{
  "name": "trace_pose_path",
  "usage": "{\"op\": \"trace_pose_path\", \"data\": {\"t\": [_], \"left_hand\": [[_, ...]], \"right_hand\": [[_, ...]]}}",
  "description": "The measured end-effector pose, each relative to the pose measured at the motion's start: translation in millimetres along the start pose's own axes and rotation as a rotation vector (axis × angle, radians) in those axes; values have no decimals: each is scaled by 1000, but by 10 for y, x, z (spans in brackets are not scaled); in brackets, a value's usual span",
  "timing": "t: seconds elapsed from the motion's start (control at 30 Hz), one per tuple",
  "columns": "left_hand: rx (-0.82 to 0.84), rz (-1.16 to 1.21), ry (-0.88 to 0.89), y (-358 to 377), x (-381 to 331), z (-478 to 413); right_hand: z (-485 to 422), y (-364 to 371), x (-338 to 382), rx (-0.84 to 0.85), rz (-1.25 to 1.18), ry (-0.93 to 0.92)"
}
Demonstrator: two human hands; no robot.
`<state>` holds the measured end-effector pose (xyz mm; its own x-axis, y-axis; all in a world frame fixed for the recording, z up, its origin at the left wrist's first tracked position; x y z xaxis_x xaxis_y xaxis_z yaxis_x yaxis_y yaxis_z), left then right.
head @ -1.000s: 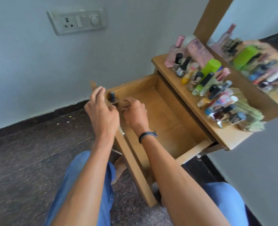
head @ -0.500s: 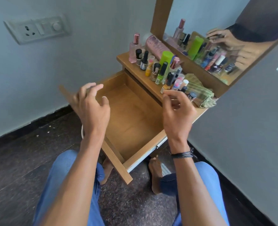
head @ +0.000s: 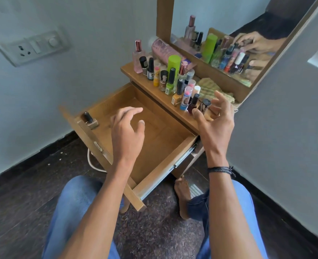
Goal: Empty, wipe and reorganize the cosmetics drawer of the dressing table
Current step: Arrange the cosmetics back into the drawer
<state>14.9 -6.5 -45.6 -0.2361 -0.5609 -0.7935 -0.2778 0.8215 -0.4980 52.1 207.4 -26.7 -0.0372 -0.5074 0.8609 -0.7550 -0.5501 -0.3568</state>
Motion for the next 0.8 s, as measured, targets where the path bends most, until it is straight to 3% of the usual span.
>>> {"op": "trace_pose_path", "data": {"t": [0.33, 0.53, 0.7, 0.8], "left_hand": [[4, 55, -56, -97, 84, -105], [239, 399, -253, -143, -30, -112], [407, 513, -203, -107, -145, -31], [424, 495, -164, -73, -135, 3]], "right_hand": [[52, -32, 19, -12, 4, 35], [243, -10, 227, 15, -3, -69], [531, 273, 293, 204, 15, -134], [623, 388, 269, 253, 20, -157]]}}
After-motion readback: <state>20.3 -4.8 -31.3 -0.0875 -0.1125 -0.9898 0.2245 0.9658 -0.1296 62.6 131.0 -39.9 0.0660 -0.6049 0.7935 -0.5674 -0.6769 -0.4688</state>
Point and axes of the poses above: each hand's wrist, its own z-axis away from the middle knuckle, its own y-axis out of the palm, x = y × z, the point moved 2 cm from there along -z, towards the middle knuckle, and after that the axes turned 3 degrees about -x, right-handed, at the moved point
